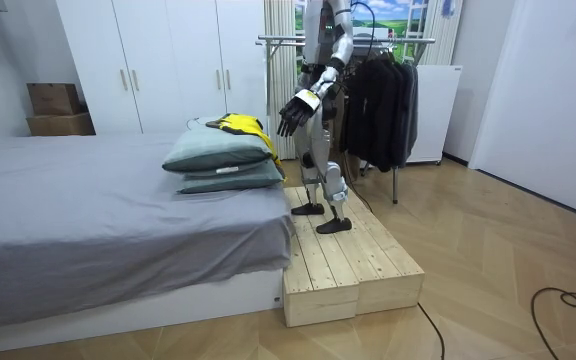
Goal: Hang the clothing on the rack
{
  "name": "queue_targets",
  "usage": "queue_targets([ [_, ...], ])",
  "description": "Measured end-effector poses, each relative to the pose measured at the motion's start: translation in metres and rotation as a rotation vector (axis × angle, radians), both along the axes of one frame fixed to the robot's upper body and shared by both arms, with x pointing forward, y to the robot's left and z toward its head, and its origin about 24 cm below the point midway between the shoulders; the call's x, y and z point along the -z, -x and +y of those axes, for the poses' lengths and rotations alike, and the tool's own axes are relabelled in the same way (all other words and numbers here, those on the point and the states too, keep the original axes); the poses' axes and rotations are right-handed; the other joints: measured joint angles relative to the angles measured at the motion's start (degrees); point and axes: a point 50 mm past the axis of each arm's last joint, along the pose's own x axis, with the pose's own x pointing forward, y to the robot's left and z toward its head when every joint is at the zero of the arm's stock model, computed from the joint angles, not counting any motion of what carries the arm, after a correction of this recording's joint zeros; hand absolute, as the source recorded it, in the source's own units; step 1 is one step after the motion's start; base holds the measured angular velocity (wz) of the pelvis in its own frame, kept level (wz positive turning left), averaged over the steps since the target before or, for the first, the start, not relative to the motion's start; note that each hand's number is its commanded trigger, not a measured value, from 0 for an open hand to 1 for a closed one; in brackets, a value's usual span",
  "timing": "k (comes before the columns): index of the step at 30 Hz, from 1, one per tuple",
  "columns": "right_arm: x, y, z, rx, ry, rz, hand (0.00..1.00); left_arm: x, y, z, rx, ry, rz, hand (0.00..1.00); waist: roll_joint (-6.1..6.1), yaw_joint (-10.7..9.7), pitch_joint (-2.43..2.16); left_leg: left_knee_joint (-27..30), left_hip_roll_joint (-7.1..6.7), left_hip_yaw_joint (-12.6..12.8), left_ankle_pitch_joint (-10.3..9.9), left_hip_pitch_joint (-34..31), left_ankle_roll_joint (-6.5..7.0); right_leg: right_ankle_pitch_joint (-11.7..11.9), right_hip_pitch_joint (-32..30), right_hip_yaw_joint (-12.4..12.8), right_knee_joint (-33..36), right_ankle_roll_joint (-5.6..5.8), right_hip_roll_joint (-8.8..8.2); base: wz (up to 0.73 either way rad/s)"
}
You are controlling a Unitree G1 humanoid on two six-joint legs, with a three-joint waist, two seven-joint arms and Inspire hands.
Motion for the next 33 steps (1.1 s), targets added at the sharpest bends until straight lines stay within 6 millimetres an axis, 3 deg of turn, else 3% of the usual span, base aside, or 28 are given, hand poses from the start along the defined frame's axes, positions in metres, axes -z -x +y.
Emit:
queue_targets([
  [7,-0.001,-0.003,-0.003,-0.027,0.006,-0.018,0.0,-0.018,-0.029,-0.008,0.206,-0.112,-0.065,0.0,0.36,-0.4,0.0,0.0,-0.02,0.1,0.0,0.1,0.0,0.0,0.0,0.1,0.0,0.06,-0.01,-0.01],
  [19,-0.003,-0.008,-0.005,-0.041,-0.026,-0.051,0.0,-0.02,-0.044,-0.027,0.401,-0.061,-0.031,0.0,0.58,-2.9,0.64,-0.1,-0.03,0.4,0.0,0.4,0.0,0.0,0.1,0.5,0.0,0.08,0.02,-0.01],
  [25,-0.004,-0.009,-0.006,-0.039,-0.035,-0.057,0.0,-0.042,-0.064,-0.037,0.509,-0.122,-0.123,0.0,0.59,-3.1,0.58,-0.1,-0.04,0.5,0.0,0.1,0.01,0.0,-0.3,0.6,0.0,0.08,0.05,0.0],
  [33,-0.004,-0.01,-0.01,-0.039,-0.025,-0.056,0.0,-0.05,-0.078,-0.044,0.597,-0.177,-0.132,0.0,1.32,-4.7,0.15,-0.1,-0.03,1.0,0.0,0.2,0.01,0.0,-0.3,0.7,0.0,0.09,0.31,-0.01],
])
